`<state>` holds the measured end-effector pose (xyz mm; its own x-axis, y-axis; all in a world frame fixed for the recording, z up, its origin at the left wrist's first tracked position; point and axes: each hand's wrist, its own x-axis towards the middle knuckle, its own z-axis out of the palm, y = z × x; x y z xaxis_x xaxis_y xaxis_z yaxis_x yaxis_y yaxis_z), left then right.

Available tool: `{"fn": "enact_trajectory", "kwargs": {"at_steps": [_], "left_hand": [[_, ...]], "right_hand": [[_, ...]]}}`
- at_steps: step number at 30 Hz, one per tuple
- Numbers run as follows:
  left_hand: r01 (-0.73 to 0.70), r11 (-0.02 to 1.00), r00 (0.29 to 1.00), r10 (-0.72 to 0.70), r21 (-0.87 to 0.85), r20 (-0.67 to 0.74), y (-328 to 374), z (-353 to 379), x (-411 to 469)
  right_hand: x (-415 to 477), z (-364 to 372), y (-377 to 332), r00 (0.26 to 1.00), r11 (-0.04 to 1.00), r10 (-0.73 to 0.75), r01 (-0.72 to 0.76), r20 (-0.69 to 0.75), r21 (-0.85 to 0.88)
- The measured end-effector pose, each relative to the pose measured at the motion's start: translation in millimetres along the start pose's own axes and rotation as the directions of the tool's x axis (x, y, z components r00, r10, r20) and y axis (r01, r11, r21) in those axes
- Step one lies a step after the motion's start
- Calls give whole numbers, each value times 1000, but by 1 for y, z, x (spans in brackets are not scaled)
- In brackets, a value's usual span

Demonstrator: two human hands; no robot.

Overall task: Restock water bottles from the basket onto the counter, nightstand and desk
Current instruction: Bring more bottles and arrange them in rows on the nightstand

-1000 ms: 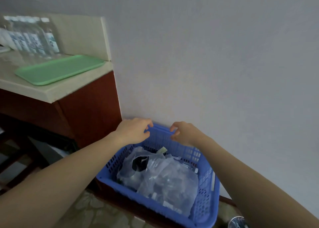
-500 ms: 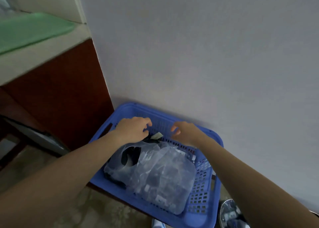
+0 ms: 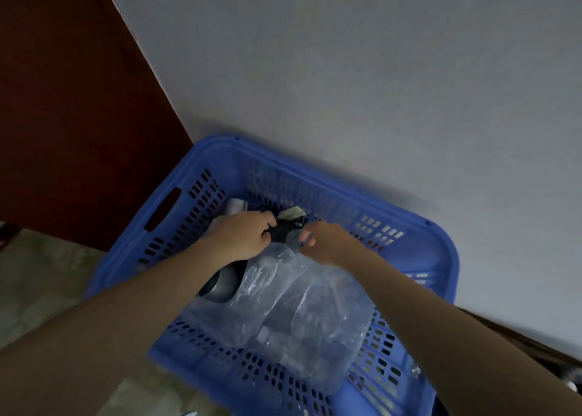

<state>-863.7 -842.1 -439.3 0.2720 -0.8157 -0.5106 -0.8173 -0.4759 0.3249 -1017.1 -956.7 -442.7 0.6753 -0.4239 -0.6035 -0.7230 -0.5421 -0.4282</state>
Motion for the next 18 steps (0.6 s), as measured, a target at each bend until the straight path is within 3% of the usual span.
{"fn": "enact_trajectory", "kwargs": {"at_steps": [8, 13, 18], "left_hand": [[54, 996, 977, -69, 76, 202, -7, 53, 66], [123, 988, 927, -146, 89, 345, -12, 96, 78], [55, 995, 919, -83, 84, 386, -21, 129, 81]], "right_hand": [[74, 42, 6, 994, 997, -22, 29, 108, -66], [92, 76, 7, 959, 969, 52, 19, 277, -246], [98, 96, 18, 902, 922, 141, 31, 409, -387]]}}
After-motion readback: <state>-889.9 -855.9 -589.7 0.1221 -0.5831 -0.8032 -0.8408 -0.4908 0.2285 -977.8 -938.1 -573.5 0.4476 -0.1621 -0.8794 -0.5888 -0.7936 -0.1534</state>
